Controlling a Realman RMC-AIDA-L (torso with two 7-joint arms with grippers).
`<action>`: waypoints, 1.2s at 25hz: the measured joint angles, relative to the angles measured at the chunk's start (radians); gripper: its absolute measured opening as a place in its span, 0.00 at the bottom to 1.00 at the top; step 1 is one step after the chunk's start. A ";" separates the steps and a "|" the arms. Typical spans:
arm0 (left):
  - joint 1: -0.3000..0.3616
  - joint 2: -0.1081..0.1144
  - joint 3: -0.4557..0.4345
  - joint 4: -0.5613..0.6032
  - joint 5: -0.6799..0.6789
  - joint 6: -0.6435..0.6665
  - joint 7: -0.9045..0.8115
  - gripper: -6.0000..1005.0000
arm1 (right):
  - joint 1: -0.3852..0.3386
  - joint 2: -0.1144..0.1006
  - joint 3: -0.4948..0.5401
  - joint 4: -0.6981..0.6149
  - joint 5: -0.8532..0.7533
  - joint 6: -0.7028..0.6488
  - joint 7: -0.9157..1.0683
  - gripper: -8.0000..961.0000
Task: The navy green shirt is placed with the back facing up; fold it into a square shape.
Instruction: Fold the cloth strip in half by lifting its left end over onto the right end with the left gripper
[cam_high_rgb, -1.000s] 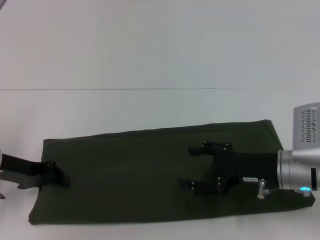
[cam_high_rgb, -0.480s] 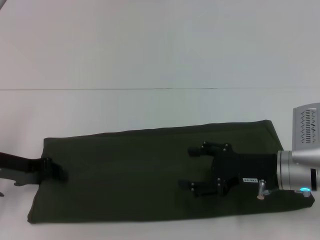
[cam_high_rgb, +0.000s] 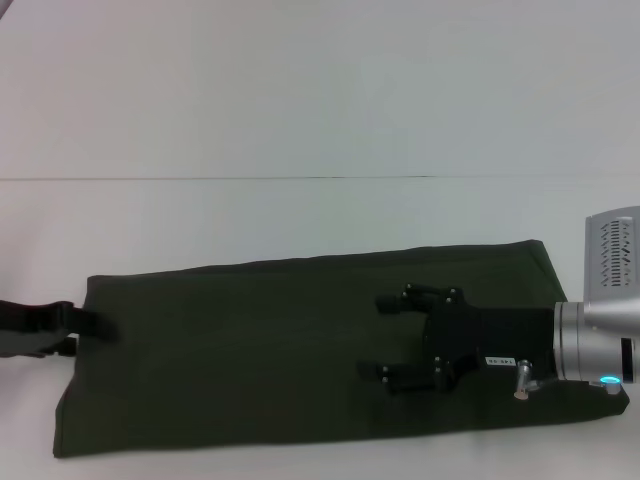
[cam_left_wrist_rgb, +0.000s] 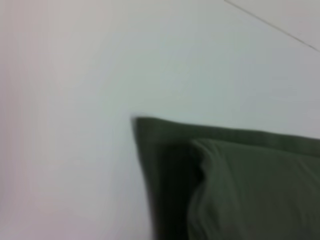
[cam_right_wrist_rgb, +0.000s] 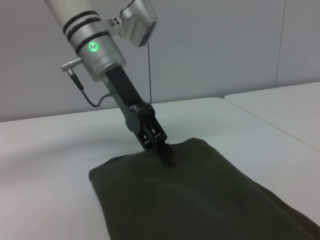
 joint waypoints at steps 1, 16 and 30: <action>0.007 0.002 -0.001 0.013 0.001 0.002 -0.002 0.53 | 0.000 0.000 0.000 0.000 0.000 0.000 0.000 0.97; 0.019 0.038 -0.043 0.126 -0.015 0.206 -0.003 0.69 | 0.000 0.000 0.005 0.000 0.000 0.004 0.000 0.97; -0.022 0.013 -0.030 -0.034 -0.052 0.138 0.053 0.70 | -0.003 0.000 0.000 -0.002 0.000 0.000 0.011 0.97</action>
